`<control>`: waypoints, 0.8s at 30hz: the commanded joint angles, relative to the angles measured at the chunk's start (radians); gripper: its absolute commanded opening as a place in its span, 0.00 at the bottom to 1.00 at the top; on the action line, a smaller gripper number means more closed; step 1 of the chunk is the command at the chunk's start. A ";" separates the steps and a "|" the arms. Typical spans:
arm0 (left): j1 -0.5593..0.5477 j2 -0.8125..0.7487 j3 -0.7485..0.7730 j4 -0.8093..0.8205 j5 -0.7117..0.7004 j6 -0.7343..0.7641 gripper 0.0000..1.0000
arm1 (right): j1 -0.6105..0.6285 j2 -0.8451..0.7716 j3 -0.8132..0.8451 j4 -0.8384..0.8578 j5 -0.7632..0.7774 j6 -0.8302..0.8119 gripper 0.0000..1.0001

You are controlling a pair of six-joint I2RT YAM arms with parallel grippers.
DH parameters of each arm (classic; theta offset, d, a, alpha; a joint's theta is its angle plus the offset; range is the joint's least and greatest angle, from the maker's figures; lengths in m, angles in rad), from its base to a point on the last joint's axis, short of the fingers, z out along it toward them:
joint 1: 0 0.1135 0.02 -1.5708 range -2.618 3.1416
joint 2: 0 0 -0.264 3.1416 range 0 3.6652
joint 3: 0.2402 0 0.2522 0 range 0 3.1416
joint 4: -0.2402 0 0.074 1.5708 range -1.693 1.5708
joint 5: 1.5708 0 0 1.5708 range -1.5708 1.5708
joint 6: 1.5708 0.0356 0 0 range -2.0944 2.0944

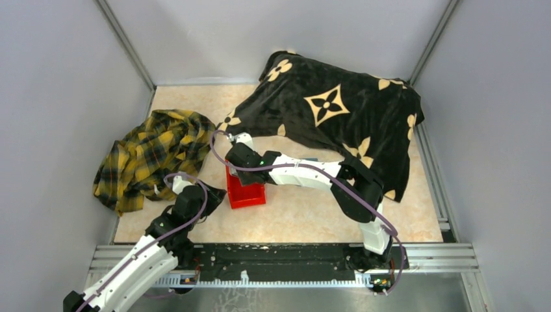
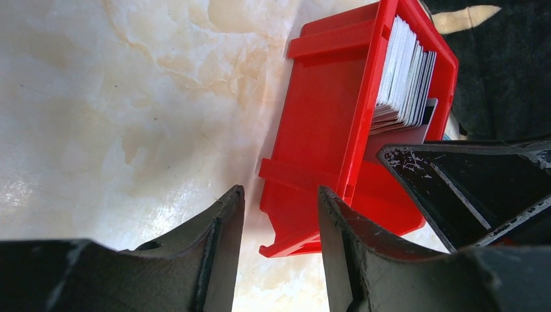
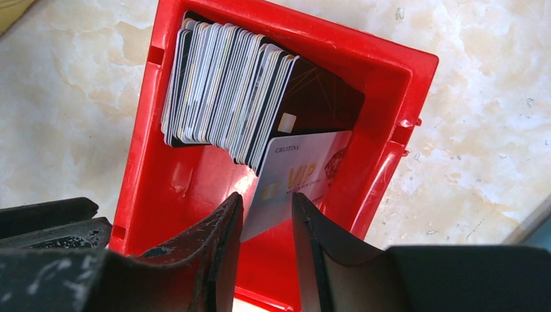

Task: Put the credit cards into the card holder
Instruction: Pick up the credit card from the storage box.

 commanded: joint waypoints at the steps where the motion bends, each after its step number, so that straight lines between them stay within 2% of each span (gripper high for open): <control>1: -0.008 -0.017 -0.012 0.020 0.014 -0.013 0.52 | 0.020 -0.052 0.036 -0.011 0.051 0.003 0.33; 6: -0.008 -0.026 -0.013 0.010 0.015 -0.014 0.51 | 0.025 -0.057 0.042 -0.021 0.062 -0.010 0.25; 20: -0.008 -0.056 0.002 -0.034 0.000 -0.015 0.52 | 0.055 -0.073 0.116 -0.112 0.162 -0.049 0.19; 24: -0.009 -0.057 0.010 -0.036 -0.003 -0.010 0.52 | 0.056 -0.070 0.120 -0.146 0.199 -0.056 0.12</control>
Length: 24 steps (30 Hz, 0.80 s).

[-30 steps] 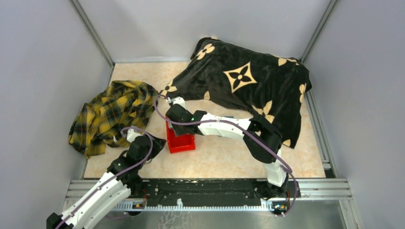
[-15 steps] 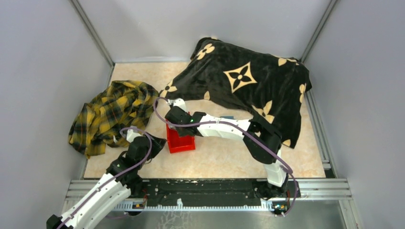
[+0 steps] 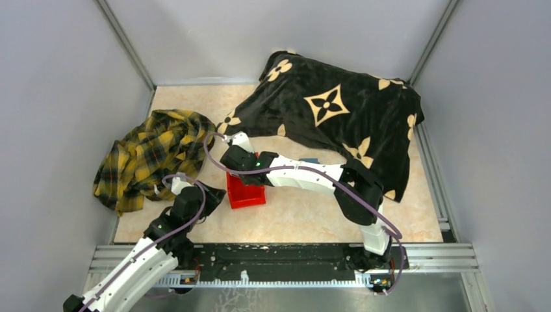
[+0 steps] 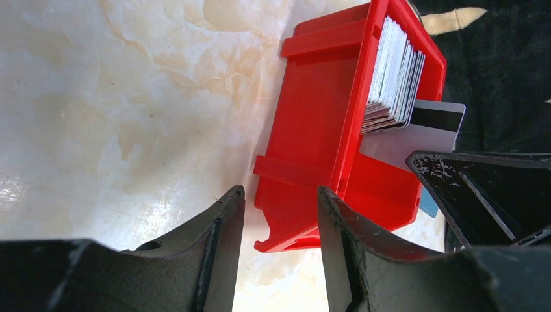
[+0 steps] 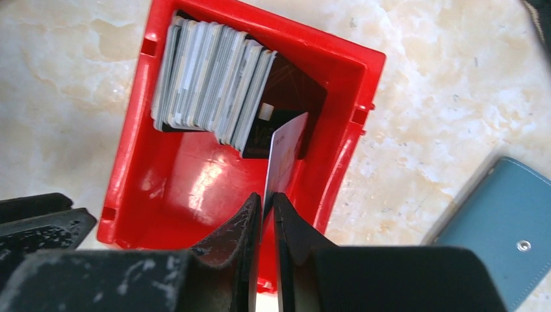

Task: Put the credit cards into the card holder
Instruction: Pick up the credit card from the storage box.

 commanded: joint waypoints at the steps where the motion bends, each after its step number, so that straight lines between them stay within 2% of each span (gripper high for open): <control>1: -0.009 -0.009 0.014 -0.018 -0.013 0.007 0.52 | 0.009 -0.061 0.051 -0.035 0.072 -0.017 0.10; 8: -0.008 -0.009 0.058 -0.046 -0.041 0.029 0.53 | 0.011 -0.094 0.024 -0.051 0.129 -0.037 0.00; 19: -0.008 0.001 0.204 -0.088 -0.099 0.131 0.60 | 0.011 -0.243 -0.054 -0.028 0.135 -0.084 0.00; 24: -0.008 -0.003 0.248 0.023 -0.027 0.259 0.65 | 0.011 -0.383 -0.117 -0.045 0.040 -0.110 0.00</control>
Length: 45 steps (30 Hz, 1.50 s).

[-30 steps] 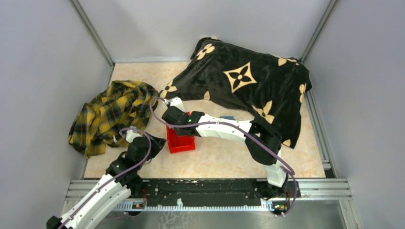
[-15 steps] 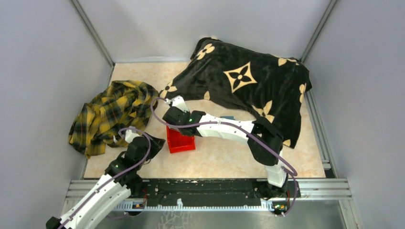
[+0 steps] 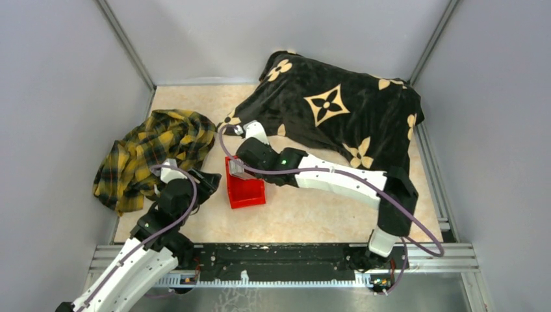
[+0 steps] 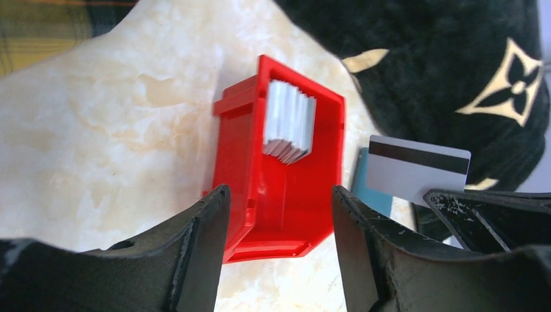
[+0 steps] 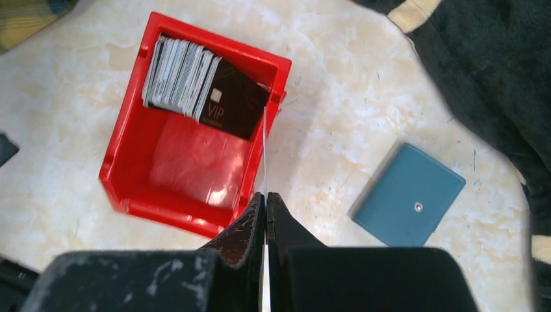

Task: Put the credit cards into the card holder
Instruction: Pick up the credit card from the storage box.

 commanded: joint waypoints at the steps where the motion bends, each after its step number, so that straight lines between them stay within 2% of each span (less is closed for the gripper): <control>1: -0.008 -0.012 0.043 0.137 0.075 0.158 0.67 | 0.008 -0.168 -0.044 -0.004 -0.085 -0.042 0.00; 6: -0.008 -0.027 -0.008 0.410 0.309 0.314 0.72 | -0.012 -0.360 -0.183 0.026 -0.272 -0.049 0.00; 12: -0.009 0.085 -0.032 0.652 0.650 0.425 0.72 | -0.079 -0.554 -0.348 0.058 -0.536 -0.034 0.00; 21: -0.010 0.227 -0.027 0.850 1.002 0.472 0.71 | -0.181 -0.728 -0.458 0.068 -0.788 -0.010 0.00; 27: -0.022 0.309 -0.001 0.876 1.130 0.489 0.71 | -0.225 -0.745 -0.493 0.097 -0.894 -0.002 0.00; 36: -0.065 0.420 0.035 0.870 1.172 0.546 0.71 | -0.251 -0.686 -0.517 0.167 -1.009 -0.005 0.00; 45: -0.082 0.533 0.098 0.841 1.250 0.586 0.65 | -0.324 -0.656 -0.561 0.224 -1.133 -0.002 0.00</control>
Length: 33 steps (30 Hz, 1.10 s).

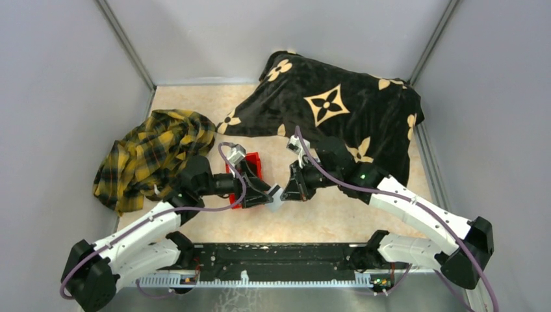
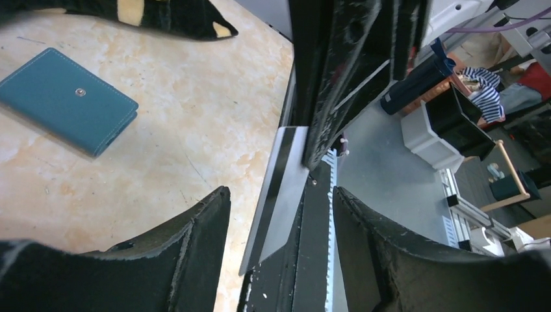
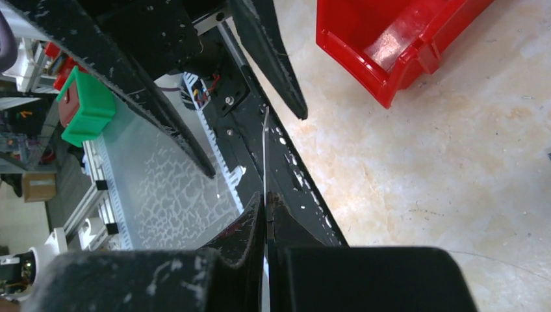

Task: Put the credit cards into the card holder
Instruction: Pick up the credit card from the storage box.

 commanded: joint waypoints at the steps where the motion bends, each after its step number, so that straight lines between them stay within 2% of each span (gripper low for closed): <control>1: -0.010 0.032 0.054 0.006 0.068 0.050 0.64 | -0.042 0.011 -0.018 0.081 -0.101 0.003 0.00; 3: -0.010 0.046 0.057 0.012 0.084 0.054 0.56 | -0.053 0.018 -0.022 0.085 -0.116 0.000 0.00; 6: -0.010 0.075 0.061 0.024 0.105 0.050 0.39 | -0.072 0.026 -0.025 0.097 -0.145 0.000 0.00; 8: -0.010 0.096 0.063 0.024 0.113 0.048 0.31 | -0.080 0.028 -0.021 0.102 -0.160 0.001 0.00; 13: -0.010 0.132 0.066 0.027 0.121 0.056 0.30 | -0.090 0.036 -0.009 0.109 -0.191 0.003 0.00; 15: -0.010 0.142 0.068 0.033 0.130 0.056 0.25 | -0.095 0.043 -0.008 0.111 -0.201 0.002 0.00; 19: -0.010 0.153 0.071 0.048 0.151 0.050 0.00 | -0.110 0.060 -0.009 0.116 -0.216 -0.003 0.00; 21: -0.010 0.160 0.067 0.066 0.162 0.039 0.00 | -0.118 0.061 -0.008 0.116 -0.212 -0.007 0.00; 23: -0.010 0.166 0.059 0.082 0.158 0.029 0.00 | -0.121 0.052 0.005 0.091 -0.160 -0.023 0.10; 26: -0.010 0.161 0.025 0.165 0.103 -0.027 0.00 | -0.122 -0.006 -0.004 0.087 -0.036 -0.034 0.39; 27: -0.010 0.160 0.005 0.217 0.085 -0.058 0.00 | -0.123 -0.030 -0.019 0.098 0.005 -0.024 0.46; 30: -0.011 0.155 -0.061 0.393 -0.012 -0.175 0.00 | -0.122 -0.098 -0.093 0.166 0.084 0.020 0.53; 33: -0.018 0.175 -0.139 0.584 -0.109 -0.298 0.00 | -0.122 -0.159 -0.191 0.273 0.129 0.074 0.54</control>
